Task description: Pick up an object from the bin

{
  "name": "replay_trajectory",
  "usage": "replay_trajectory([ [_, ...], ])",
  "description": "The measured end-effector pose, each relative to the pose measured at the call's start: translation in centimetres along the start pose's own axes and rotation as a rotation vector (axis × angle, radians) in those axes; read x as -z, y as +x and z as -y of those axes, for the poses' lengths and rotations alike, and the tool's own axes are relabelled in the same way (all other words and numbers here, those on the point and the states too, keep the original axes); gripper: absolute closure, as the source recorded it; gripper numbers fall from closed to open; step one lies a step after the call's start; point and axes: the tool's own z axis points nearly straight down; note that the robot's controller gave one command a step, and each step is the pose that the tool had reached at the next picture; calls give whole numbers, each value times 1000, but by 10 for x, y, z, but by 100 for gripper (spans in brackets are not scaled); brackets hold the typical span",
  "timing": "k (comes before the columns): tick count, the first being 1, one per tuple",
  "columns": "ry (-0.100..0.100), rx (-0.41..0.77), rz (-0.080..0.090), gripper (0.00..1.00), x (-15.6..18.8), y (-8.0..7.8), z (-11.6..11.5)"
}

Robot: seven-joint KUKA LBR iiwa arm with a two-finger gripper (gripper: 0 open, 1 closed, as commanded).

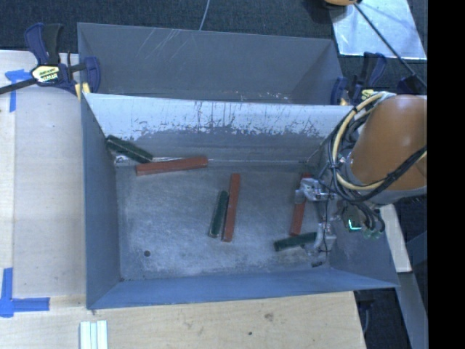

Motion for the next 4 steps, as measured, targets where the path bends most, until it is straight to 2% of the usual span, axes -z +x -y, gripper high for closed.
replay_trajectory([
  [1,0,1,2,0,1,-1,0],
  [2,1,33,8,0,-55,-4,21],
  [3,-1,121,6,100,-96,8,1],
  [4,0,122,6,100,-96,8,1],
])
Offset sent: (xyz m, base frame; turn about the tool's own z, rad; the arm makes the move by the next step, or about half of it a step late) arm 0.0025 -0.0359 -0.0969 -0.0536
